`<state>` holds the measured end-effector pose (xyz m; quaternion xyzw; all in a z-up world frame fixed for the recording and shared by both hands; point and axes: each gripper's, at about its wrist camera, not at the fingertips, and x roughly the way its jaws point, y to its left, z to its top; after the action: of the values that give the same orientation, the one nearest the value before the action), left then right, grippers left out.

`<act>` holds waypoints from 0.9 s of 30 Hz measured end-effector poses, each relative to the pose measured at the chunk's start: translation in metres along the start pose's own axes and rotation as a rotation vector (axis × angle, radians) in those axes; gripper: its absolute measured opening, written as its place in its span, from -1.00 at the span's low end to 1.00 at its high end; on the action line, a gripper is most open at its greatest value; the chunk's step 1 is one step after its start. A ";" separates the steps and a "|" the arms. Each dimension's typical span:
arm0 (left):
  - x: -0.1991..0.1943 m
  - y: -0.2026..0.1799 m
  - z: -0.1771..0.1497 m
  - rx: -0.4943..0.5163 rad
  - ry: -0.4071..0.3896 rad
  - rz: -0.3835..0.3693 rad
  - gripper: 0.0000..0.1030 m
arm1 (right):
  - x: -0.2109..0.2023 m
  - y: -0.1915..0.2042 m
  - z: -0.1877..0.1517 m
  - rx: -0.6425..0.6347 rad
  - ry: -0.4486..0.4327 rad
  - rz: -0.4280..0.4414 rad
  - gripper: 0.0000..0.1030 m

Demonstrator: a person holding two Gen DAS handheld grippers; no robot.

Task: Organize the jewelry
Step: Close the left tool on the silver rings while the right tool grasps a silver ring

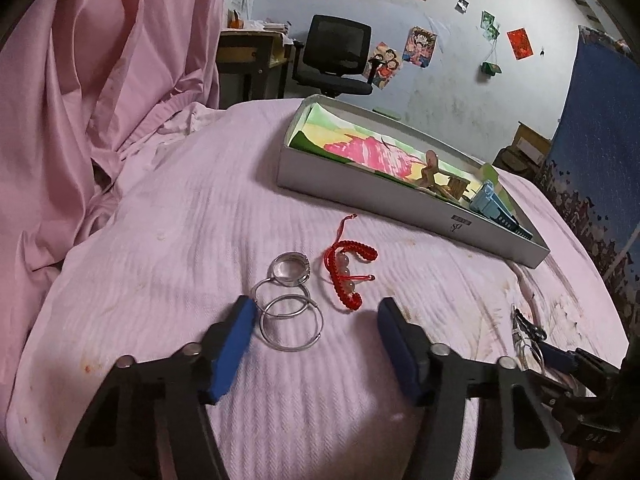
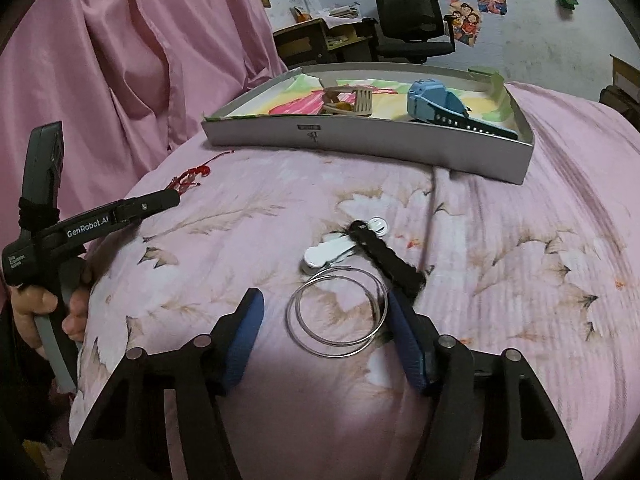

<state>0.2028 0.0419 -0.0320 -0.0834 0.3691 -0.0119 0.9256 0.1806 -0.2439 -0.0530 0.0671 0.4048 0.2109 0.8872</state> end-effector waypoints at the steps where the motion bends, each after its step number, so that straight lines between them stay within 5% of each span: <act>1: 0.000 0.000 -0.001 -0.001 -0.002 -0.001 0.03 | 0.000 0.001 0.000 0.000 -0.001 0.003 0.06; 8: -0.002 -0.002 -0.005 0.003 -0.009 -0.007 -0.48 | -0.001 0.003 -0.001 -0.002 -0.005 0.018 -0.16; 27: -0.024 -0.023 -0.023 0.074 -0.065 -0.051 -0.49 | -0.008 0.012 -0.002 -0.036 -0.054 0.027 -0.21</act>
<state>0.1705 0.0178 -0.0284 -0.0589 0.3357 -0.0461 0.9390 0.1707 -0.2369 -0.0454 0.0622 0.3759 0.2282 0.8960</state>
